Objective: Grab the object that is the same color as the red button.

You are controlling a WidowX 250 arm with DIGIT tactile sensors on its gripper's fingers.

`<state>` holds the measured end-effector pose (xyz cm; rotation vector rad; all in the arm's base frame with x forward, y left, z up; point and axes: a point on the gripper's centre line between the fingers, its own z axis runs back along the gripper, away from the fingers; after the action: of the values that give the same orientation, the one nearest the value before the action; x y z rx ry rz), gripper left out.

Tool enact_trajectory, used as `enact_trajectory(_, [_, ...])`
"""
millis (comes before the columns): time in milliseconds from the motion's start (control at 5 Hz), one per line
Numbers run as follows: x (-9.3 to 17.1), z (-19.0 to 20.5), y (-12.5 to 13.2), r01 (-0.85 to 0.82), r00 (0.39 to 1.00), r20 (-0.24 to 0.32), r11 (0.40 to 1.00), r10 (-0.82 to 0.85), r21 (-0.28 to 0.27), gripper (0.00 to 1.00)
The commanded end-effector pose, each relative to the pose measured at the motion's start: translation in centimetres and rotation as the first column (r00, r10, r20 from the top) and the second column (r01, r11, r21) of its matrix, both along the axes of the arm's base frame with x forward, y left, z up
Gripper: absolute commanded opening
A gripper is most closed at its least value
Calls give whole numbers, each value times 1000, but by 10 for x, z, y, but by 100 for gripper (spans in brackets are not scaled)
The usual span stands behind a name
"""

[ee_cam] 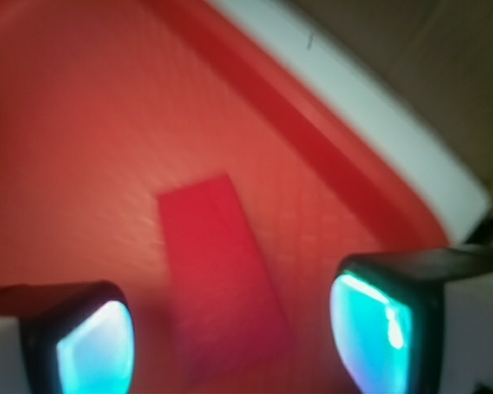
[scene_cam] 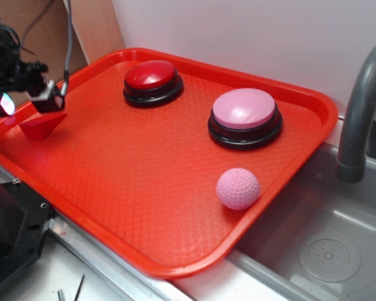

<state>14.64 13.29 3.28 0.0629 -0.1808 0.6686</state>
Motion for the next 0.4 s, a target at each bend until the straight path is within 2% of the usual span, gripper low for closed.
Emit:
enact_trajectory(0, [16,-18,20,-4,997,-73,1000,5,16,100])
enact_trajectory(200, [17,-23,3,-12,997,-81,1000,13,16,100])
